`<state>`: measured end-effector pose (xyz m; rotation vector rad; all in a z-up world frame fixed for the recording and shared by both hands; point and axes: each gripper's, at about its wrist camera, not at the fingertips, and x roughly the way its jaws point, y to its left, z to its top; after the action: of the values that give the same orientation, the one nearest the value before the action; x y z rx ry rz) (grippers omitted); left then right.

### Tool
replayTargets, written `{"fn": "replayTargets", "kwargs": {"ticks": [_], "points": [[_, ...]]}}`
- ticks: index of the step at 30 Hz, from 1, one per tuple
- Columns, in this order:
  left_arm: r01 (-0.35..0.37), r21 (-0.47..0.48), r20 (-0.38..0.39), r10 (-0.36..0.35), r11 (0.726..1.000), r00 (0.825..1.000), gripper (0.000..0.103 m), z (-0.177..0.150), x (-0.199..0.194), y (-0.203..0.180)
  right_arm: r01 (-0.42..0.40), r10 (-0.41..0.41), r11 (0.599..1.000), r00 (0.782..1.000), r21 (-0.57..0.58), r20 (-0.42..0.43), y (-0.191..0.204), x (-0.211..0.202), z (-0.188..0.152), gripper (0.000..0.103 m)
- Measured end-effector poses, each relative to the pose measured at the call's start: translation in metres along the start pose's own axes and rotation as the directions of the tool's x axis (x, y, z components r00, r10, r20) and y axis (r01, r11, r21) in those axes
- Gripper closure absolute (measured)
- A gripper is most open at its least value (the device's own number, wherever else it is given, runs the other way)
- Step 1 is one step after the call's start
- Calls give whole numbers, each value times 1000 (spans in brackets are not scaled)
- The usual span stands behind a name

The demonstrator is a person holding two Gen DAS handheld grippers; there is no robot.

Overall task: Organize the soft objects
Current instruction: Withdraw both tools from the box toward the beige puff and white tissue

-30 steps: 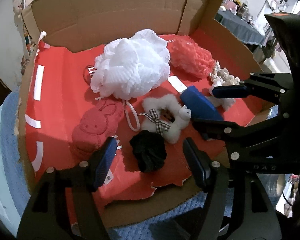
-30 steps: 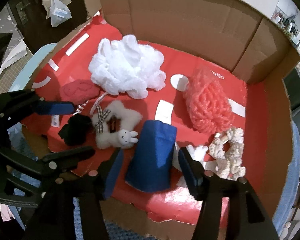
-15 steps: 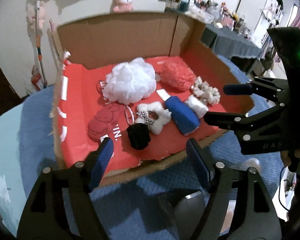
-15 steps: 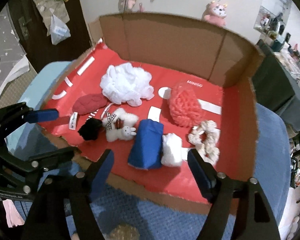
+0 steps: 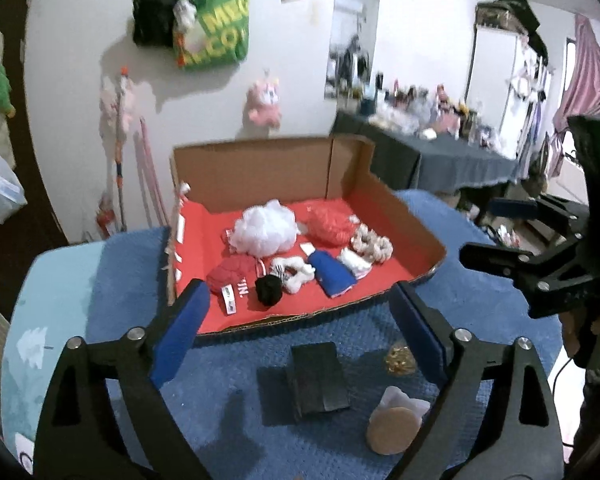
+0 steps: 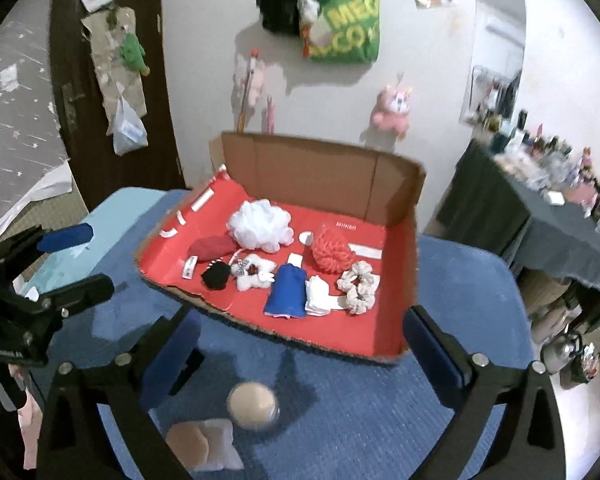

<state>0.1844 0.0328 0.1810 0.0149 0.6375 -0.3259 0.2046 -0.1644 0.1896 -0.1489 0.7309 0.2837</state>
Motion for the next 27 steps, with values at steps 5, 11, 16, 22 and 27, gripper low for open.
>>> {"fn": "replayTargets", "kwargs": {"ticks": [5,11,16,22,27], "points": [[-27,0,115,27,1000,993,10,-19,-42,-16,23,-22,1000,993,0,113,11,-45,-30,0],[-18,-28,197,23,999,980,10,-51,-72,-31,24,-30,999,982,32,187,18,-75,-71,0],[-5,-29,202,11,1000,979,10,-83,-76,-46,56,-65,997,979,50,191,25,-75,-107,0],[-38,-28,198,43,999,979,10,-118,-70,-61,89,-97,994,981,59,169,32,-60,-143,0],[-67,-27,146,70,997,987,10,-142,-50,-63,65,-74,994,992,86,101,29,-33,-164,0]]}}
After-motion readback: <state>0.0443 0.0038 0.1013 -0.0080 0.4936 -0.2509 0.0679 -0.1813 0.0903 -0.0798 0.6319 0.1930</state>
